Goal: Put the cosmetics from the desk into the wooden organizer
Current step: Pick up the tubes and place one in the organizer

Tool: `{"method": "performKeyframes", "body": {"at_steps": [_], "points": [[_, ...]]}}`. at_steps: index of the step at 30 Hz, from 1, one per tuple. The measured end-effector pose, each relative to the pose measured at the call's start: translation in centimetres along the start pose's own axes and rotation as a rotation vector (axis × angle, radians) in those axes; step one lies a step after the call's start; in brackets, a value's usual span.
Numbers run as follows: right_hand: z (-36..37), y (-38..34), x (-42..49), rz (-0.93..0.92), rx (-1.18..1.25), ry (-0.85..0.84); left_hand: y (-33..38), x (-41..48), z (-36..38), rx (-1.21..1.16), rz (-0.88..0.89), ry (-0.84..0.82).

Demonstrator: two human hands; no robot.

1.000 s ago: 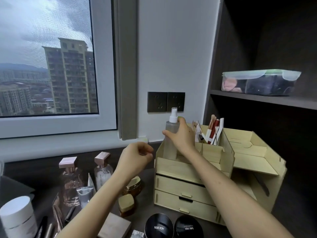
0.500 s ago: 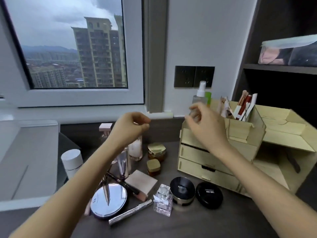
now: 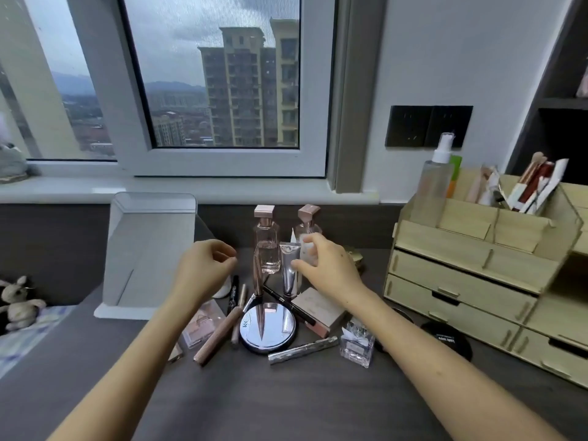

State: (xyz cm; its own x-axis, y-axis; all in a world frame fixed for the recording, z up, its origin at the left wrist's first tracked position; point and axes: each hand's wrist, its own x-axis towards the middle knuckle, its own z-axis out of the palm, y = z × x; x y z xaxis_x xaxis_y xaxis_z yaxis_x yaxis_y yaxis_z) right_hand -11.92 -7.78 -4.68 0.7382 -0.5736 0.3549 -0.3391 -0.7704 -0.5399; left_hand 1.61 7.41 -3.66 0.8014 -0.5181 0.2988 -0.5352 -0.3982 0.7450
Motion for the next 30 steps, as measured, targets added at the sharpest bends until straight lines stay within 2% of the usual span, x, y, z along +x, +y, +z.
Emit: {"method": "performKeyframes", "body": {"at_steps": [6,10,14,18,25,30], "points": [[2.0,-1.1,2.0,-0.017,-0.085,0.093,-0.3,1.2,3.3,0.074,0.024,-0.038],[2.2,-1.0,2.3,-0.032,-0.094,0.152,0.6,2.4,5.5,0.127,0.034,0.025],[2.0,-0.6,2.6,0.004,-0.012,0.144,0.6,3.0,6.4,0.189,0.066,0.107],[0.8,-0.8,2.2,-0.003,0.071,0.160,0.4,3.3,6.1,0.183,0.075,0.116],[-9.5,-1.3,-1.0,-0.026,0.299,0.428,4.3,3.3,2.4,0.079,0.192,0.181],[-18.9,1.8,-3.0,0.051,0.283,0.689,12.0,2.2,1.0,-0.277,0.279,0.081]]}}
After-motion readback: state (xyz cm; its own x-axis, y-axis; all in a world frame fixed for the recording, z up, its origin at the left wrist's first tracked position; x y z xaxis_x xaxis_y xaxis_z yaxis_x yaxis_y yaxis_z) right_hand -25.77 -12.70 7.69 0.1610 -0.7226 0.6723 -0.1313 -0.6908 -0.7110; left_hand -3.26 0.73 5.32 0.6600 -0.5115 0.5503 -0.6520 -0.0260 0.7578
